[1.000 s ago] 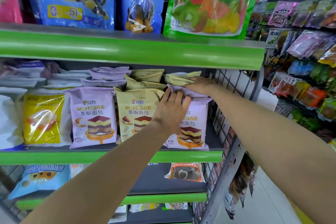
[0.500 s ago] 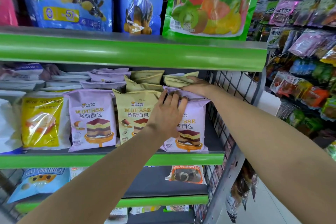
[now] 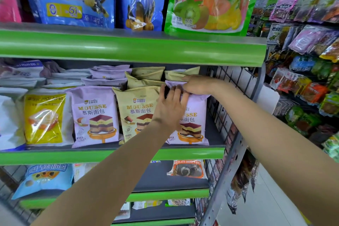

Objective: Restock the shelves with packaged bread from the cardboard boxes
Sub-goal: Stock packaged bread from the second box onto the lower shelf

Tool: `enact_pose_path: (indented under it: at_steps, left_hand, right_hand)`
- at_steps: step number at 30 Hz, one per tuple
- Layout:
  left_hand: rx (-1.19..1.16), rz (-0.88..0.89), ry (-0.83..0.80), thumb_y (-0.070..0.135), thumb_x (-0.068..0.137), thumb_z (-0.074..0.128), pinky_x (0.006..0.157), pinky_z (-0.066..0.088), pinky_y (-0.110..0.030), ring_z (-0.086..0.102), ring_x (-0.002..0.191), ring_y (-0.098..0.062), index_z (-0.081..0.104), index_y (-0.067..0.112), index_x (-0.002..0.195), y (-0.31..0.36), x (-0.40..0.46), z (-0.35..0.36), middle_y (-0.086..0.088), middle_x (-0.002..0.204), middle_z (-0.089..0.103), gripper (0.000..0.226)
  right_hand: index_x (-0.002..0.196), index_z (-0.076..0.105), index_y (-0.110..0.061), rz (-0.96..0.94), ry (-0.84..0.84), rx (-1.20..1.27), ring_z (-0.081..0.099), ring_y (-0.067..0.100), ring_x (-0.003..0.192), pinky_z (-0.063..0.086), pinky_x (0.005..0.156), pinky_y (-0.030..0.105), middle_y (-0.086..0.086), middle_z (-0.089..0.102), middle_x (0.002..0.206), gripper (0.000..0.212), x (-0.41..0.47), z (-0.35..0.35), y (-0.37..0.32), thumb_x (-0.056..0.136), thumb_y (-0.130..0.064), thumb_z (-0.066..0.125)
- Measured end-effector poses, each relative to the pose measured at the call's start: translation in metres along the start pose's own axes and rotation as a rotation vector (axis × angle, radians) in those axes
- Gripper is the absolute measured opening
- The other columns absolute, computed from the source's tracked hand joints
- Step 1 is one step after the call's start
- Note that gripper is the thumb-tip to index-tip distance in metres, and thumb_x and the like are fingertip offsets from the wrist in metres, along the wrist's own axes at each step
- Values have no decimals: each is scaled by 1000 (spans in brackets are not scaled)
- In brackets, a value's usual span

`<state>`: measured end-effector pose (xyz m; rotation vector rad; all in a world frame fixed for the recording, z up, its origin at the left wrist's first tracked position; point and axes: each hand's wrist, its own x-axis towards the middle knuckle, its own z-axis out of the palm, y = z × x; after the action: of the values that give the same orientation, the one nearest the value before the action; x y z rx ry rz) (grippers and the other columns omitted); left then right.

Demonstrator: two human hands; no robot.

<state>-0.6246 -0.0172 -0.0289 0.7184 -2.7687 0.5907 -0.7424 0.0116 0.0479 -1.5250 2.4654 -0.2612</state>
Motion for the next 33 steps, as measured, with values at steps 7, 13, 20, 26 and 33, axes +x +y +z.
enact_pose_path:
  at_steps: [7, 13, 20, 26, 33]
  left_hand:
    - [-177, 31, 147, 68, 58, 72, 117, -5, -41, 11, 145, -28, 12, 0, 147, -35, -18, 11, -15, 153, 19, 127]
    - [-49, -26, 138, 66, 38, 80, 112, 15, -56, 23, 142, -37, 12, 10, 147, -75, -44, 29, -20, 151, 27, 140]
    - [58, 17, 40, 64, 61, 73, 117, -3, -44, -9, 146, -31, -24, 14, 145, -81, -43, 34, -15, 158, -11, 138]
    - [32, 42, -12, 62, 61, 75, 117, -8, -40, -15, 146, -25, -24, 17, 146, -81, -40, 30, -6, 157, -19, 138]
    - [-252, 38, 142, 32, 80, 67, 118, 12, -35, 12, 146, -26, 20, 14, 149, -96, -71, 18, -8, 158, 13, 85]
  right_hand:
    - [151, -4, -16, -54, -23, -389, -4, 20, 147, -4, 119, 39, 1, -4, 160, 118, -37, 14, 9, 70, -51, 73]
    - [150, -15, -15, -172, 259, -530, -6, 24, 147, -12, 117, 43, 10, -4, 159, 124, -47, 60, -13, 70, -46, 75]
    - [150, 4, -13, -134, 388, -510, 25, 25, 137, 18, 115, 36, 7, 22, 149, 113, -46, 79, -17, 68, -48, 74]
    - [142, 18, -12, -61, 343, -503, 26, 26, 136, 19, 114, 37, 8, 25, 146, 100, -47, 78, -30, 67, -42, 77]
    - [149, 6, -8, -176, 372, -382, 12, 26, 143, 4, 118, 33, 8, 11, 155, 98, -74, 82, -60, 77, -23, 71]
